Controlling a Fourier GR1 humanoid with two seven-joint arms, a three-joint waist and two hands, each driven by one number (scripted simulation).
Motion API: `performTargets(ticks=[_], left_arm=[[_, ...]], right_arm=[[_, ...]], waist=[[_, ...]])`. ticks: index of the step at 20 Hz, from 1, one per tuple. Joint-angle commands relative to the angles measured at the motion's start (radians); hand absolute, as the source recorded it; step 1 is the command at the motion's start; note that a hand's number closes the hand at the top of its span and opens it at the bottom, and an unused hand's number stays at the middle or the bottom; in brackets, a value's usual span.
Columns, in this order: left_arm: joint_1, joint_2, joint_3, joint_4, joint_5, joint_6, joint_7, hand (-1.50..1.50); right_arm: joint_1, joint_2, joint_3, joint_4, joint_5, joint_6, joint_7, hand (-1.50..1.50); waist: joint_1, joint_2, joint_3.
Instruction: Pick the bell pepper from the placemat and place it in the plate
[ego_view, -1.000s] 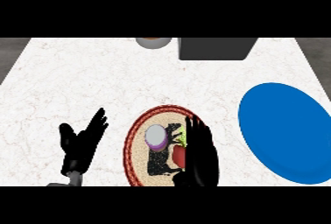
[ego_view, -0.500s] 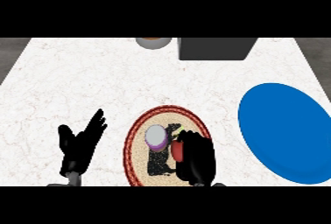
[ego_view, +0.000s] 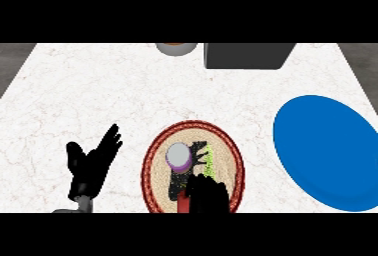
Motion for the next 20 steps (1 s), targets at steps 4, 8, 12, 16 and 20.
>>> performTargets(ticks=[4,8,12,16,20], left_arm=[[0.015,0.002,0.007,0.002,-0.001,0.005,0.012,0.0],[0.024,-0.018,0.004,0.025,-0.009,0.011,-0.035,0.0],[0.007,-0.014,-0.005,-0.032,-0.015,0.034,0.045,0.0],[0.009,0.006,0.036,0.031,0.011,-0.003,-0.016,0.0],[0.032,0.005,0.021,-0.006,0.006,-0.001,0.003,0.0]], right_arm=[[-0.084,0.009,0.04,-0.127,0.261,-0.175,0.161,1.5],[-0.055,0.008,0.042,-0.212,0.402,-0.194,0.246,1.5],[0.002,0.008,-0.06,-0.325,0.466,-0.235,0.239,1.5],[0.043,0.009,-0.139,-0.357,0.487,-0.31,0.221,1.5],[0.122,0.009,-0.218,-0.398,0.501,-0.457,0.155,1.5]], waist=[[-0.012,-0.006,0.0],[-0.023,-0.007,-0.001],[-0.032,-0.01,0.002],[-0.032,-0.001,0.001],[-0.034,-0.002,0.003]])
